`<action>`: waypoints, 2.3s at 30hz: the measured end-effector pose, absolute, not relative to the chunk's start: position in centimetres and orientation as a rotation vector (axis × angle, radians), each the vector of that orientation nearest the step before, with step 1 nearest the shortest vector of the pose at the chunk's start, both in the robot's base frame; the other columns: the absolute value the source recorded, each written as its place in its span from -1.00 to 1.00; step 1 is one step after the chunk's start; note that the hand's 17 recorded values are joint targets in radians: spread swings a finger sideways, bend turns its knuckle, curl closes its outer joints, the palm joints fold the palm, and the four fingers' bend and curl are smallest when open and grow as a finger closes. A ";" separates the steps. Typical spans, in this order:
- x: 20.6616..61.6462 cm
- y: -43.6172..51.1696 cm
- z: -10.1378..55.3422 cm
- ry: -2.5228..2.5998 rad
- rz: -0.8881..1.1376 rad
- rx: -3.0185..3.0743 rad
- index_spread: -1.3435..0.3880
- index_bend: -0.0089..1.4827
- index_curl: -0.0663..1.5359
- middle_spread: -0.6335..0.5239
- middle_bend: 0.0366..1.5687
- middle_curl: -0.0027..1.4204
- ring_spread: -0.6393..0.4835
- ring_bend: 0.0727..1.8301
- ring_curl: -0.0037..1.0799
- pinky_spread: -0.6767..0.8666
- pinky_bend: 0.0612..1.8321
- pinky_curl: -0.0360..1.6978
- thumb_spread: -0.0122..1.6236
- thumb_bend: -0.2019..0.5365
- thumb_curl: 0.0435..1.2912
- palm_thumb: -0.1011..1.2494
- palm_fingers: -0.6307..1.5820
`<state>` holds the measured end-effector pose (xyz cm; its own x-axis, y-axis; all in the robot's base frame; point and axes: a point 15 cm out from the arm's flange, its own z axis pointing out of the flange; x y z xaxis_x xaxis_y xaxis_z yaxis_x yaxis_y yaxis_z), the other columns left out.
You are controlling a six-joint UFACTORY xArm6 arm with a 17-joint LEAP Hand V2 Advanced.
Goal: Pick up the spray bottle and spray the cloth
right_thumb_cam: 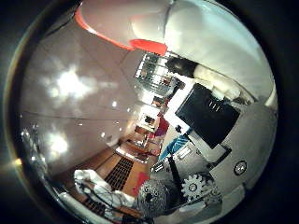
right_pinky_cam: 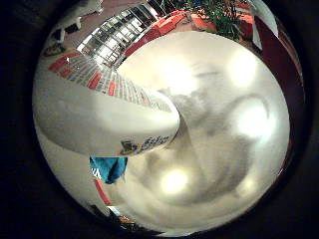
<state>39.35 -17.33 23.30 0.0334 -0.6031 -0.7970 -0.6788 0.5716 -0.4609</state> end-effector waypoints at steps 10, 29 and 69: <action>41.1 -15.7 25.5 1.652 0.019 -1.168 0.30 0.48 0.05 -0.08 0.65 -0.01 -0.17 0.51 0.17 -0.40 0.38 -0.09 0.25 -0.49 -0.20 0.74 0.65; 40.8 -11.2 28.4 1.696 0.045 -1.379 0.31 0.56 0.02 -0.07 0.76 -0.08 -0.17 0.57 0.19 -0.35 0.23 0.28 0.19 -0.49 0.01 0.72 0.62; 35.3 -5.1 36.3 2.000 -0.245 -2.728 0.32 0.57 0.00 -0.06 0.78 -0.12 -0.17 0.57 0.18 -0.40 0.10 0.52 0.17 -0.50 0.12 0.65 0.63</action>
<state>35.30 -5.07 36.31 0.3050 -0.9162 0.2600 -0.9518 -0.2843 0.1151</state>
